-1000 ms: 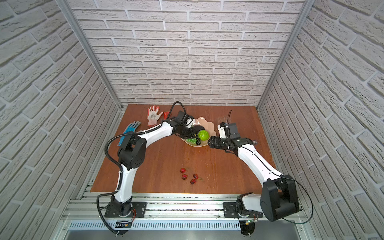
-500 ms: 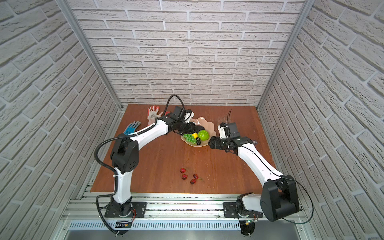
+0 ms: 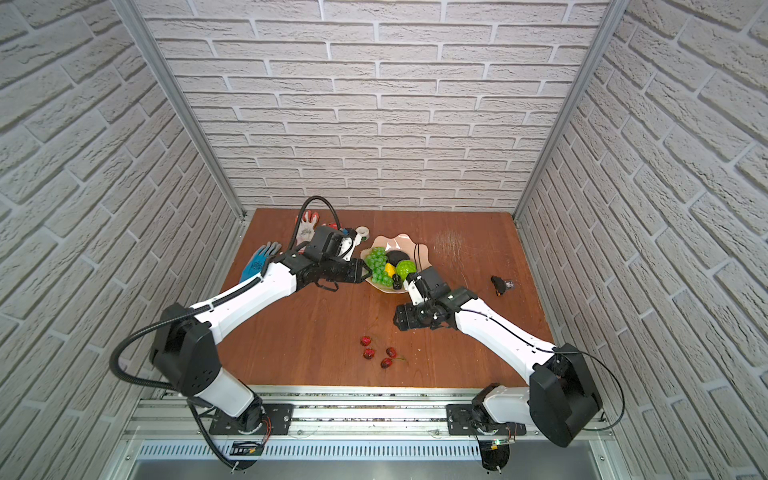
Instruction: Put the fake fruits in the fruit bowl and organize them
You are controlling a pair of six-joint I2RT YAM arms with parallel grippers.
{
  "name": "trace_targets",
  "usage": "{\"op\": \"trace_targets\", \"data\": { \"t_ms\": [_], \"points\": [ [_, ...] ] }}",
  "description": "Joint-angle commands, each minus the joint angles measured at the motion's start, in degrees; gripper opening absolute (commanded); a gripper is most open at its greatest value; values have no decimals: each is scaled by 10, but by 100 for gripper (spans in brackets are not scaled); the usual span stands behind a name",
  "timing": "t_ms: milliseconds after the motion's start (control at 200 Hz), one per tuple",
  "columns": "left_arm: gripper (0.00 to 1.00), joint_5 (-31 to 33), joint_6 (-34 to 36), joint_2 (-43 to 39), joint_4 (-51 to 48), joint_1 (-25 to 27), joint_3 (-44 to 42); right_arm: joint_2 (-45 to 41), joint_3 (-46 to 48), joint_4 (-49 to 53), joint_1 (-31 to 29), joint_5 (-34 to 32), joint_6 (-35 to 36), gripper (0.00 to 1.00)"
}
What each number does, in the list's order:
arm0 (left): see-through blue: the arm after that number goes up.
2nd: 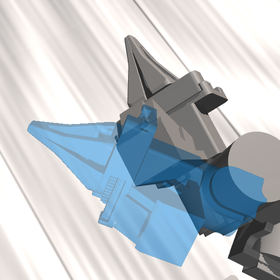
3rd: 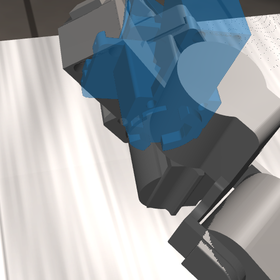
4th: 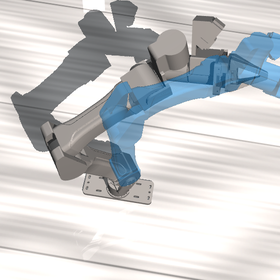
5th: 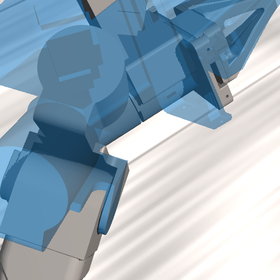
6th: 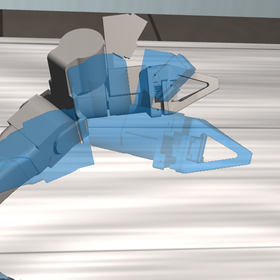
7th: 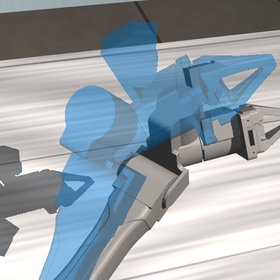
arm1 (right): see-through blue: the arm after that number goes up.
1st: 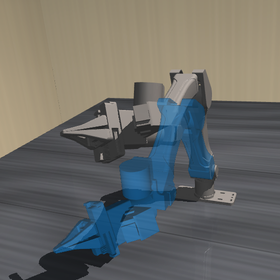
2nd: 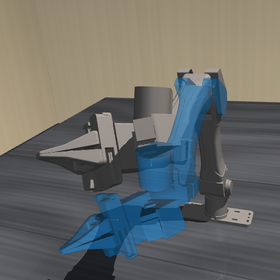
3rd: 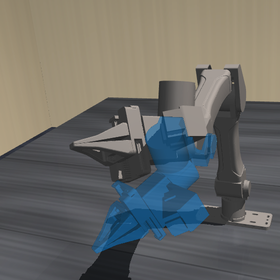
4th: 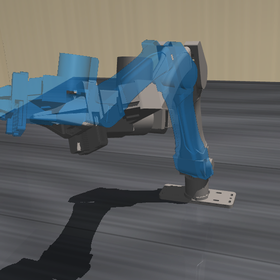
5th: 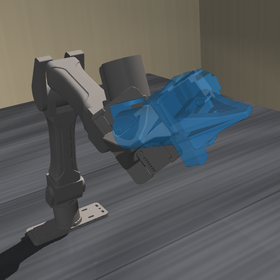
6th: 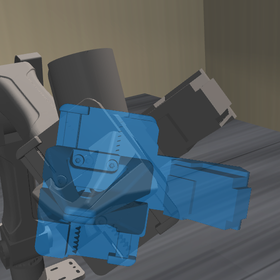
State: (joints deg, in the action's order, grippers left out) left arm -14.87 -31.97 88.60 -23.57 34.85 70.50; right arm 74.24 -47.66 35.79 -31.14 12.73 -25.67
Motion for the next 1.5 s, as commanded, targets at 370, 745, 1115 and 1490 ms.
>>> {"op": "trace_targets", "data": {
  "t_ms": [370,745,1115,1490],
  "points": [
    [44,49,-13,-33,9,-10,-37,5,141,-146,-13,145,-140,70],
    [44,48,-12,-31,2,-17,-35,46,187,-225,-13,184,-172,64],
    [44,49,-11,-30,-2,-18,-32,30,218,-252,-13,193,-196,57],
    [44,58,-2,-34,-13,-21,-33,44,238,-319,-13,221,-228,44]
  ]
}}
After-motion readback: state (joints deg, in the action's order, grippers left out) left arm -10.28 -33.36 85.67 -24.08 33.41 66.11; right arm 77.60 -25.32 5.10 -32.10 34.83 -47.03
